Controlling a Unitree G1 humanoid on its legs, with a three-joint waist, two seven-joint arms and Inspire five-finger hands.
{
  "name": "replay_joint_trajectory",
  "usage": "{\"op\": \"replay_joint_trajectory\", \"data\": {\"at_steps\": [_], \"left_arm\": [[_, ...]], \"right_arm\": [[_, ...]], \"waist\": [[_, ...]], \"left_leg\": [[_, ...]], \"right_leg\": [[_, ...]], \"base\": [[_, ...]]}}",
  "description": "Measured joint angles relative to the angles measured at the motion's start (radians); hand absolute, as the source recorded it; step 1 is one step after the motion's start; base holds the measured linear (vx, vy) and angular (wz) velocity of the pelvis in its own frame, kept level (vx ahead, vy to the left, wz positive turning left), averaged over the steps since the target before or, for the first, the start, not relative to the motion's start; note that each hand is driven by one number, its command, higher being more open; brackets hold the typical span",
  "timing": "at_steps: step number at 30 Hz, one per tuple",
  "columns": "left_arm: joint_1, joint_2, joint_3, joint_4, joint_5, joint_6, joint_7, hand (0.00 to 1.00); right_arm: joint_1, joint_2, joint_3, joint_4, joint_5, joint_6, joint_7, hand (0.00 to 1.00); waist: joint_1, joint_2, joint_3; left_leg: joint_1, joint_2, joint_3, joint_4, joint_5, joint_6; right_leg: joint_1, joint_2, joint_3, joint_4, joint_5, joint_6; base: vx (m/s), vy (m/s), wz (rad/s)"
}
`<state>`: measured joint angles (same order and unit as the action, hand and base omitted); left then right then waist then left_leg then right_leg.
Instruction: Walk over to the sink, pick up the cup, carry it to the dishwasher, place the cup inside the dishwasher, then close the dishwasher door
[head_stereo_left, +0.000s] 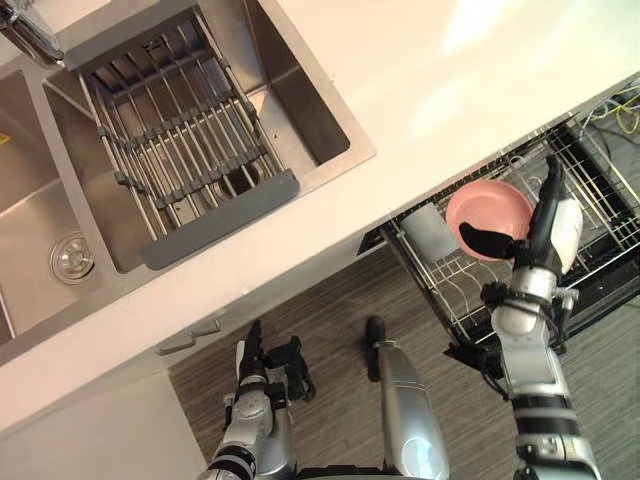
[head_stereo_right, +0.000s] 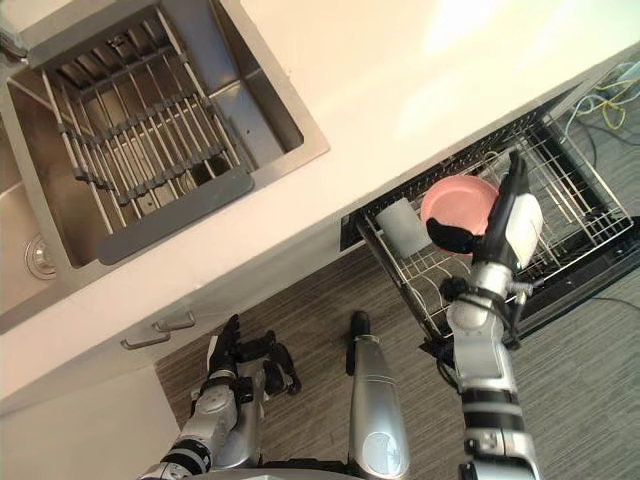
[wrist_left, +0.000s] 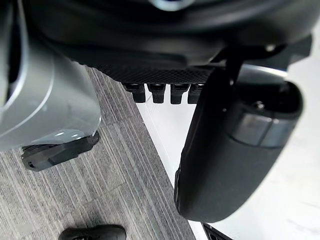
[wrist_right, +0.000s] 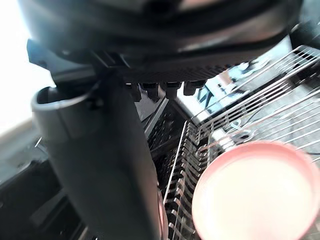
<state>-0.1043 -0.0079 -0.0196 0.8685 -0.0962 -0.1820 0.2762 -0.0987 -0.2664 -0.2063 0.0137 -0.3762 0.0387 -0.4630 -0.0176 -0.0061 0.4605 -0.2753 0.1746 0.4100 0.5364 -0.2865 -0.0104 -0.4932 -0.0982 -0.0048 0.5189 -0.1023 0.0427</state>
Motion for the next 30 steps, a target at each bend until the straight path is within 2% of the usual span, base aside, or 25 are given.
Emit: {"op": "replay_joint_trajectory", "data": {"at_steps": [3,6,14,16,18,20,24,26,30], "left_arm": [[0.017,0.008,-0.006,0.002,0.018,0.003,-0.006,1.00],[0.043,0.030,-0.005,0.017,0.032,0.006,-0.018,1.00],[0.111,0.030,0.016,0.067,0.089,0.016,-0.040,1.00],[0.134,0.029,0.045,0.073,0.099,0.024,-0.044,1.00],[0.153,0.024,0.064,0.073,0.099,0.030,-0.047,1.00],[0.164,0.013,0.100,0.074,0.099,0.062,-0.059,1.00],[0.170,0.009,0.139,0.074,0.100,0.075,-0.066,1.00],[0.179,0.003,0.158,0.074,0.101,0.082,-0.075,1.00],[0.192,-0.003,0.176,0.074,0.118,0.093,-0.084,1.00]], "right_arm": [[0.111,0.040,-0.031,-0.100,0.000,-0.008,0.002,1.00],[0.201,0.083,-0.033,-0.154,-0.002,-0.051,0.002,1.00],[0.377,0.195,-0.133,-0.185,0.044,-0.141,0.039,1.00],[0.416,0.248,-0.189,-0.188,0.145,-0.172,0.066,1.00],[0.446,0.277,-0.229,-0.188,0.203,-0.181,0.076,1.00],[0.478,0.306,-0.267,-0.188,0.293,-0.189,0.090,1.00],[0.504,0.335,-0.292,-0.163,0.429,-0.205,0.114,1.00],[0.502,0.339,-0.295,-0.098,0.541,-0.215,0.137,1.00],[0.504,0.346,-0.295,0.024,0.667,-0.218,0.170,1.00]], "waist": [[-0.006,-0.010,-0.008],[-0.032,-0.035,-0.042],[-0.070,-0.029,-0.156],[-0.079,-0.029,-0.192],[-0.080,-0.026,-0.220],[-0.083,-0.025,-0.251],[-0.085,-0.025,-0.258],[-0.084,-0.022,-0.278],[-0.084,-0.013,-0.300]], "left_leg": [[0.056,-0.008,0.005,-0.047,0.009,-0.009],[0.095,-0.019,0.004,-0.107,0.028,-0.016],[0.223,-0.057,-0.006,-0.276,0.102,-0.012],[0.271,-0.065,-0.003,-0.327,0.114,-0.014],[0.303,-0.069,0.002,-0.351,0.118,-0.014],[0.320,-0.072,0.010,-0.362,0.118,-0.015],[0.348,-0.071,0.016,-0.368,0.118,-0.015],[0.358,-0.068,0.028,-0.373,0.118,-0.015],[0.385,-0.060,0.048,-0.383,0.117,-0.017]], "right_leg": [[0.048,0.004,0.000,-0.031,0.000,0.001],[0.083,0.008,-0.004,-0.070,0.003,0.003],[0.227,0.013,-0.010,-0.242,0.045,0.022],[0.281,0.014,-0.013,-0.300,0.060,0.028],[0.314,0.014,-0.014,-0.328,0.063,0.031],[0.333,0.013,-0.015,-0.346,0.065,0.035],[0.359,0.015,-0.013,-0.352,0.065,0.035],[0.360,0.020,-0.007,-0.351,0.064,0.034],[0.369,0.031,-0.001,-0.346,0.055,0.022]], "base": [[0.06,-0.001,-0.05],[0.11,-0.026,0.01],[0.12,0.019,-0.02],[0.10,0.049,0.00],[0.10,0.058,-0.03],[0.07,0.048,-0.05],[0.00,0.021,-0.04],[-0.04,-0.011,-0.09],[-0.06,-0.025,-0.09]]}}
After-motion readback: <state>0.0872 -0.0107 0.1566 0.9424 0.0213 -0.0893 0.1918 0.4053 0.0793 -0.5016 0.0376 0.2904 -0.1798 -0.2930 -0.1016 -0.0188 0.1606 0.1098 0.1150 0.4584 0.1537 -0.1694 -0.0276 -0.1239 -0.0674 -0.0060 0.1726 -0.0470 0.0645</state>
